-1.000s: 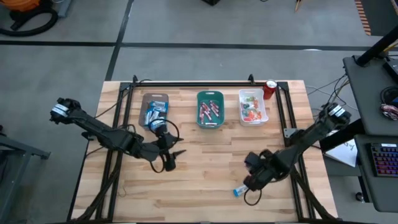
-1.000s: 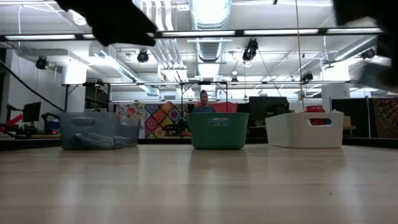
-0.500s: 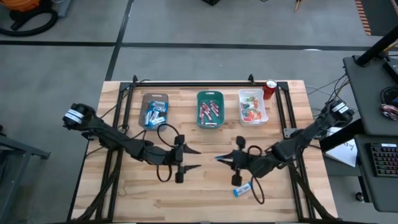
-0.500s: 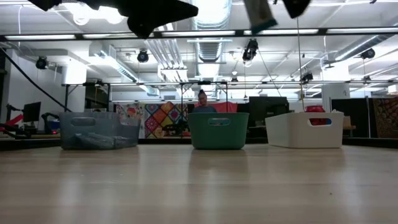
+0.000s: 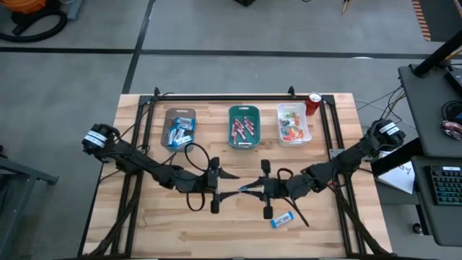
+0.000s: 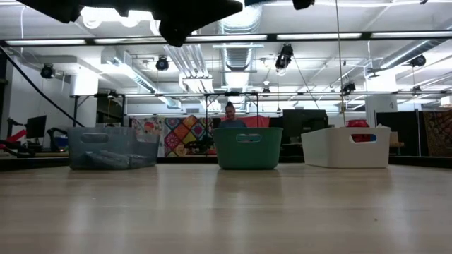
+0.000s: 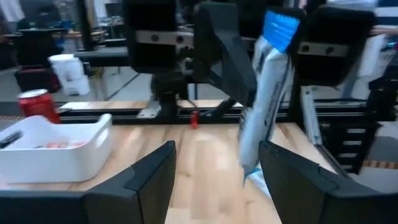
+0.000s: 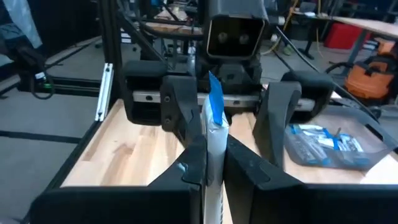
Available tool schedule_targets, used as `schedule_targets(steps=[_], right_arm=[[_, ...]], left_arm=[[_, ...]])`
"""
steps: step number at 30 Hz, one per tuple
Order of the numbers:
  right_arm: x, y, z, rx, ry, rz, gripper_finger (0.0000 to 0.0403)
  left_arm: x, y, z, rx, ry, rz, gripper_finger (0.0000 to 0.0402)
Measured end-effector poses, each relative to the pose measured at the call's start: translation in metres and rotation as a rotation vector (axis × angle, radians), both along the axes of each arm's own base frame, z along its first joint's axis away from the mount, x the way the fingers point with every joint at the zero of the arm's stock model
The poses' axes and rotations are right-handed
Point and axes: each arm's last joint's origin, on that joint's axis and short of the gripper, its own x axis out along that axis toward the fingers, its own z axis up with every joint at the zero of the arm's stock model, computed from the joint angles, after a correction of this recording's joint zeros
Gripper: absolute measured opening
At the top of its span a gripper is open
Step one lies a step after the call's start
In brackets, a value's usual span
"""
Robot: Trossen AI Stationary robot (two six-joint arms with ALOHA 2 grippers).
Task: Sort candy
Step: Put the white chocolate into the black bin
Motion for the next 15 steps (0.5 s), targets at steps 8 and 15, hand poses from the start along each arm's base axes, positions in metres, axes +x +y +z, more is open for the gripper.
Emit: schedule_targets(steps=[8,15], right_arm=[[0.0008,0.0000,0.0032,-0.032,-0.033,0.007,0.0029],[0.0006,0.0004,0.0030,-0.036,-0.032,0.011,0.0031]], left_arm=[[0.0063,-0.0055,-0.0083,-0.011,-0.044,-0.111,0.0200],[0.0082,-0.0034,-0.0079,-0.026,-0.068,-0.110,0.0173]])
